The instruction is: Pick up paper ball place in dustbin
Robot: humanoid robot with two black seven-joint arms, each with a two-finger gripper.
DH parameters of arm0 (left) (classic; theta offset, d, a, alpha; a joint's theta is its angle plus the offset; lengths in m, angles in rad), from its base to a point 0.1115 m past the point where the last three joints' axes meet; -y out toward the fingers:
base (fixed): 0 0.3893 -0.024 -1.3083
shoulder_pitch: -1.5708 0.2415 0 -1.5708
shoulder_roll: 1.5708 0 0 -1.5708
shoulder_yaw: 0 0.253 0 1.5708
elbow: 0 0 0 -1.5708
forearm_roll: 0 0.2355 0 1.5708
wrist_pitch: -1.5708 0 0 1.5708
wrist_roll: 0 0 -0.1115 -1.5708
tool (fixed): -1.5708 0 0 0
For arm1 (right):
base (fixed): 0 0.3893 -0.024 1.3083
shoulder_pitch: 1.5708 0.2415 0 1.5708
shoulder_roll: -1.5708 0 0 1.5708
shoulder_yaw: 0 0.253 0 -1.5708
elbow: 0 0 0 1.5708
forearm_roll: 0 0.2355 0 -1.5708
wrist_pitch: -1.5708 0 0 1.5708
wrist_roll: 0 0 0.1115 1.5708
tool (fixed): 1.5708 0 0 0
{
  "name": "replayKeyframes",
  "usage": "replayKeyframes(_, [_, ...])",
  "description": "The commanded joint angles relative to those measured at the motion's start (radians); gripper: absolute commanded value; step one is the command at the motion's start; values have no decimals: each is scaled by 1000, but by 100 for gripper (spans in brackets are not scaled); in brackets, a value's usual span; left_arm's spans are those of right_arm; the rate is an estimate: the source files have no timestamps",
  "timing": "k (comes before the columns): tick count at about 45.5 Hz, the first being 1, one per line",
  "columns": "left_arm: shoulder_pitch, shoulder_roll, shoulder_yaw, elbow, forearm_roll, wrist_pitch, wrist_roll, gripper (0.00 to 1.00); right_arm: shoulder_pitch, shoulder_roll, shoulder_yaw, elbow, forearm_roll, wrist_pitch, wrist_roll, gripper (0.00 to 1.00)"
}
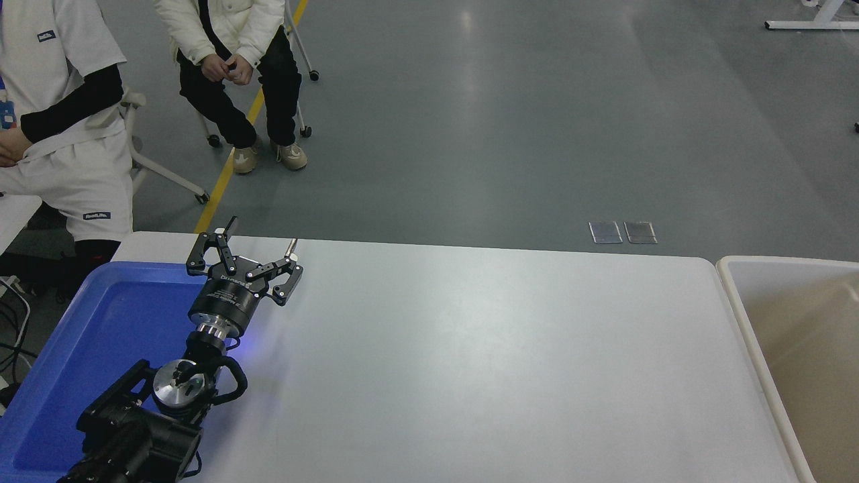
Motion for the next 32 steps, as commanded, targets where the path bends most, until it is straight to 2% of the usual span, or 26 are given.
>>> replayKeyframes(1, [0,0,0,0,0,1,0,99,79,-90,391,216,-16,0,4,100])
replayKeyframes(11, [0,0,0,0,0,1,0,99,75,-78,806,419,-18,2,4,100])
replayKeyframes(27, [0,0,0,0,0,1,0,99,7,10,1085,487,-18,2,7,100])
replayKeyframes(30, [0,0,0,0,0,0,0,99,-20,57,1192,484,-18,3,30,100])
replayKeyframes(32, [0,0,0,0,0,0,0,99,-36,94,1278,482,-18,3,71,100])
